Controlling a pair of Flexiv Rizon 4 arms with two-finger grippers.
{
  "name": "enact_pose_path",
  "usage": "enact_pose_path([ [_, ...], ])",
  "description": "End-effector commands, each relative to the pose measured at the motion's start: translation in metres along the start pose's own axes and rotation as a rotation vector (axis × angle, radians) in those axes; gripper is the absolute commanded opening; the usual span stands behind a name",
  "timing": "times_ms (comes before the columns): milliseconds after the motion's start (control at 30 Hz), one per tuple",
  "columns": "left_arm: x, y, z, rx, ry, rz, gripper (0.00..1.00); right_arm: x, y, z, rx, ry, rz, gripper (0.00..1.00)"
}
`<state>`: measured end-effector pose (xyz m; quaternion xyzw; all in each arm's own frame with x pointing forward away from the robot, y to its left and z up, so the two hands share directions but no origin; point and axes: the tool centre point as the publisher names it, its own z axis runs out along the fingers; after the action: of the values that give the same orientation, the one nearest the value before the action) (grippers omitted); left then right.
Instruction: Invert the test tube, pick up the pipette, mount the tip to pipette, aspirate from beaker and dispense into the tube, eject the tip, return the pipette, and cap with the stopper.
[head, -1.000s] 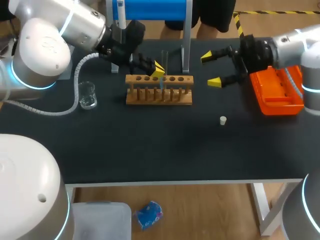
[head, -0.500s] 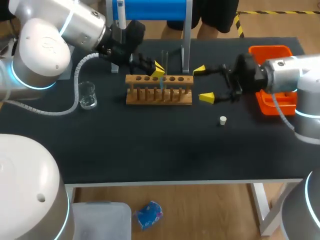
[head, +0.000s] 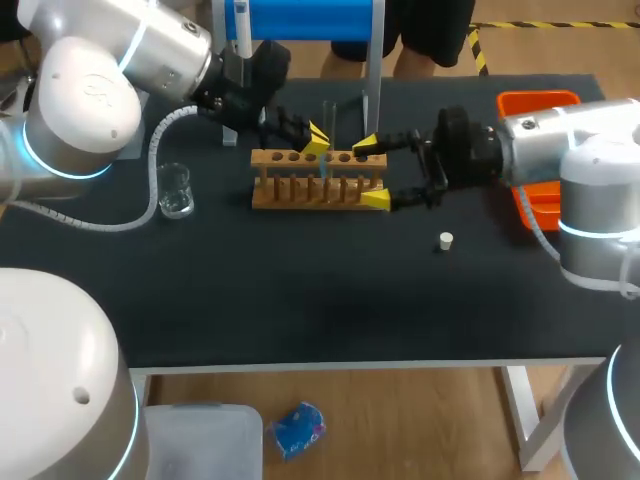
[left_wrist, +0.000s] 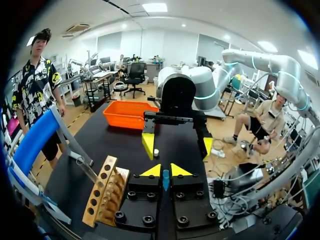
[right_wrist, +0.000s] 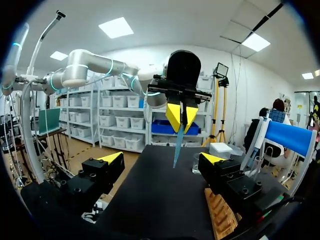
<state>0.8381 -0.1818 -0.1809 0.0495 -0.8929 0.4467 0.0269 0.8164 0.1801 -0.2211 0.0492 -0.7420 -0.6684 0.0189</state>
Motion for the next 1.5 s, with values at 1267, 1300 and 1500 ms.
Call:
enact_pose_path([
  [1267, 0.000, -0.001, -0.001, -0.004, 0.002, -0.001, 0.00, -0.027, 0.007, 0.058, -0.115, -0.044, 0.051, 0.73],
  [1300, 0.000, -0.001, -0.001, -0.004, 0.002, -0.001, 0.00, -0.027, 0.007, 0.058, -0.115, -0.044, 0.051, 0.72],
  [1500, 0.000, -0.001, -0.001, -0.004, 0.002, -0.001, 0.00, -0.027, 0.007, 0.058, -0.119, -0.045, 0.054, 0.49],
])
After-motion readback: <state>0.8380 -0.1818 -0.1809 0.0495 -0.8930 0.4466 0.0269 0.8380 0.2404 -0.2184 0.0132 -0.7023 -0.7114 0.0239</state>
